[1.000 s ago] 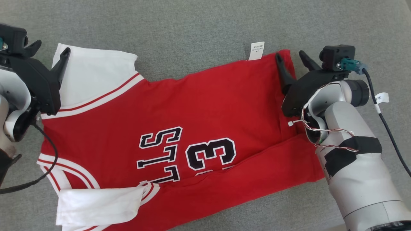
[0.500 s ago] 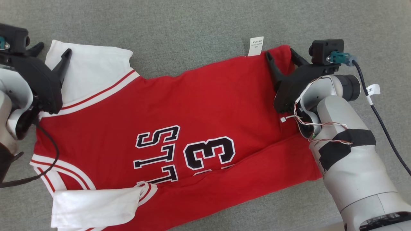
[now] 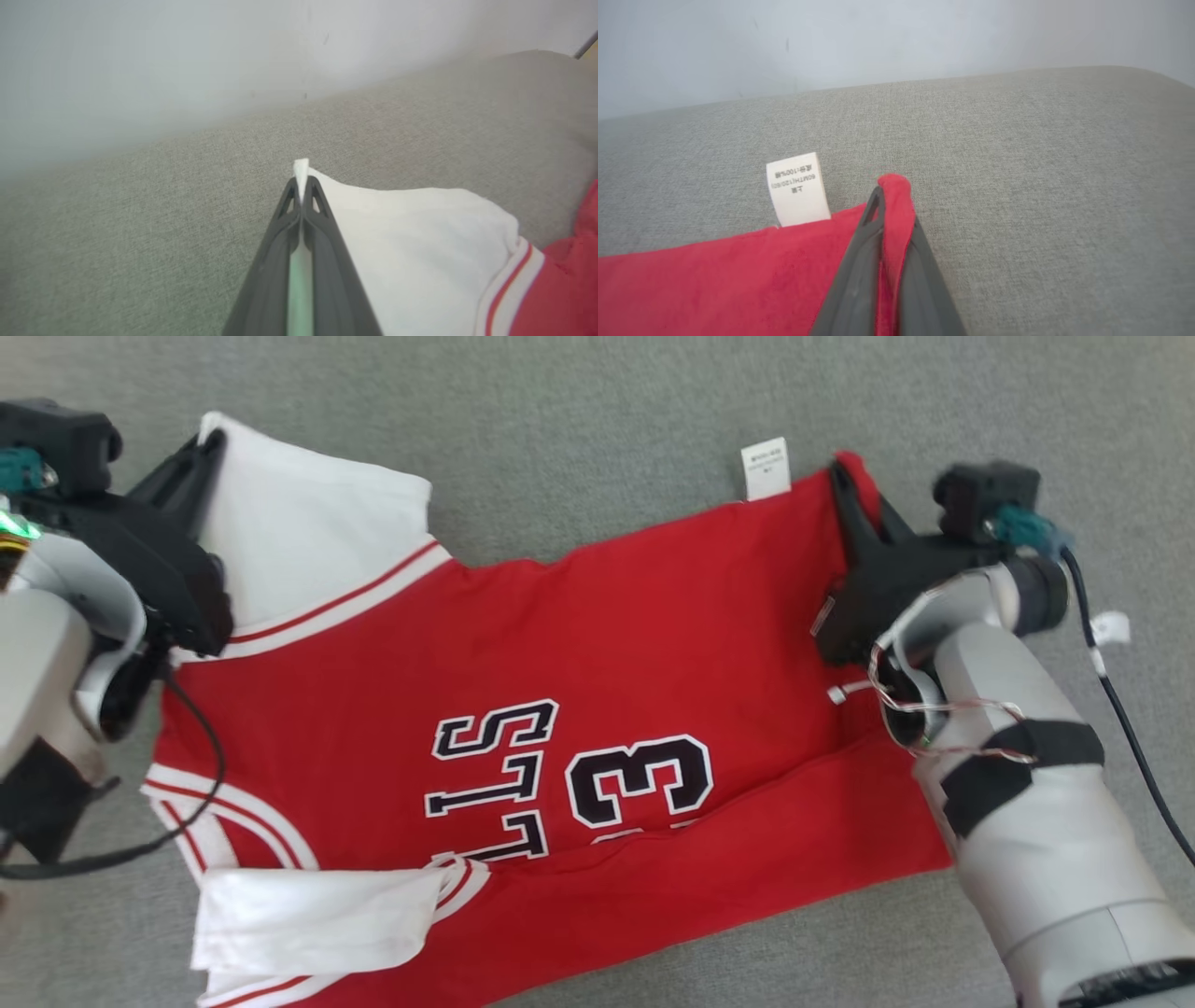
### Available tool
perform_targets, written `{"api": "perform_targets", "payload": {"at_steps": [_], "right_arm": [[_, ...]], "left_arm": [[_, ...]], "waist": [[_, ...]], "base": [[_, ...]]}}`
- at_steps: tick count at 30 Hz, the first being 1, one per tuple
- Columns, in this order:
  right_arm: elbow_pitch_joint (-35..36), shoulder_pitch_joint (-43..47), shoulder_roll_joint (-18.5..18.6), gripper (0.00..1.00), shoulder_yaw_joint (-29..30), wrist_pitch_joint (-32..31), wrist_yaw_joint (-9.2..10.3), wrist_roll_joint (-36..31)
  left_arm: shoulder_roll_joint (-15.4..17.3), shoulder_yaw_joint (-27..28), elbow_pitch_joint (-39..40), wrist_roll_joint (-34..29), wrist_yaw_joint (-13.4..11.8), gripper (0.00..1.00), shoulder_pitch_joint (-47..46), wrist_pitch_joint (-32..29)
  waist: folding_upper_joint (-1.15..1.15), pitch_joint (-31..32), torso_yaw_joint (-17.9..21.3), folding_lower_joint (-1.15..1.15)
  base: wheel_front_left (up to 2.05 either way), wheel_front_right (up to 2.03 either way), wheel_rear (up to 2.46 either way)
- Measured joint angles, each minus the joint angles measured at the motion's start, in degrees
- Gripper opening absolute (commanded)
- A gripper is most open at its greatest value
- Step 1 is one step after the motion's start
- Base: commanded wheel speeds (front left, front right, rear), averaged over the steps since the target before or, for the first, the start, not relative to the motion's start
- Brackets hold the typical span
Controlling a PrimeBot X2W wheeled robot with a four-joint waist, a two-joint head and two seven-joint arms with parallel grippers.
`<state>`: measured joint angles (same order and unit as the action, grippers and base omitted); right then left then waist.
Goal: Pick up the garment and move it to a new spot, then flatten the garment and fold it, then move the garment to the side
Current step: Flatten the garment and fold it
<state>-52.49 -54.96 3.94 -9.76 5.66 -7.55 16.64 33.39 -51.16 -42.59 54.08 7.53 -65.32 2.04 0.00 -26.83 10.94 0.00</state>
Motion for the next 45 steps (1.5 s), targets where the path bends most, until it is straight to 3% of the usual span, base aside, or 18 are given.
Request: {"api": "perform_targets", "payload": {"at_steps": [7,14,21,27,32,43,44,45], "right_arm": [[1.47,5.80,3.41,0.00,-1.05,4.37,0.00,3.03],[7.75,15.19,7.82,0.00,-2.75,7.15,0.00,8.58],[14.46,23.67,11.07,0.00,-1.32,8.47,0.00,11.16],[19.63,29.34,12.52,0.00,0.38,8.55,0.00,12.63],[23.82,35.76,13.04,0.00,3.05,8.45,0.00,13.12],[30.27,46.26,10.99,0.00,7.88,4.87,0.00,12.48],[30.27,46.26,10.99,0.36,7.88,4.87,0.00,12.48],[30.63,46.68,10.85,1.00,8.12,4.68,0.00,12.03]], "left_arm": [[-0.38,0.86,5.26,1.00,-0.22,0.00,5.61,9.81],[-0.47,4.50,19.03,-0.79,-5.89,0.00,19.15,12.85],[-3.94,11.51,31.54,-7.71,-10.35,0.00,32.95,13.00],[-6.67,16.45,35.34,-12.13,-10.54,0.00,41.06,13.00],[-8.98,18.30,36.10,-14.50,-9.22,0.00,45.92,13.00],[-12.89,23.23,33.00,-16.80,-7.00,0.00,54.77,13.00],[-12.89,23.23,33.00,-16.80,-7.00,0.07,54.77,13.00],[-13.05,23.25,32.31,-17.11,-6.95,1.00,55.04,13.00]], "waist": [[0.00,3.43,-2.09,0.00],[0.00,7.65,-5.47,-0.01],[0.00,10.45,-9.01,-0.01],[-0.01,12.34,-11.00,-0.01],[-0.01,13.48,-12.30,-0.01],[-0.01,15.35,-12.76,-0.01],[-0.01,15.35,-12.76,-0.01],[-0.01,15.44,-12.78,-0.01]], "base": [[0.00,0.00,0.00],[0.00,0.00,0.00],[0.00,0.00,0.00],[0.00,0.00,0.00],[0.00,0.00,0.00],[0.00,0.00,0.00],[0.00,0.00,0.00],[0.00,0.00,0.00]]}}
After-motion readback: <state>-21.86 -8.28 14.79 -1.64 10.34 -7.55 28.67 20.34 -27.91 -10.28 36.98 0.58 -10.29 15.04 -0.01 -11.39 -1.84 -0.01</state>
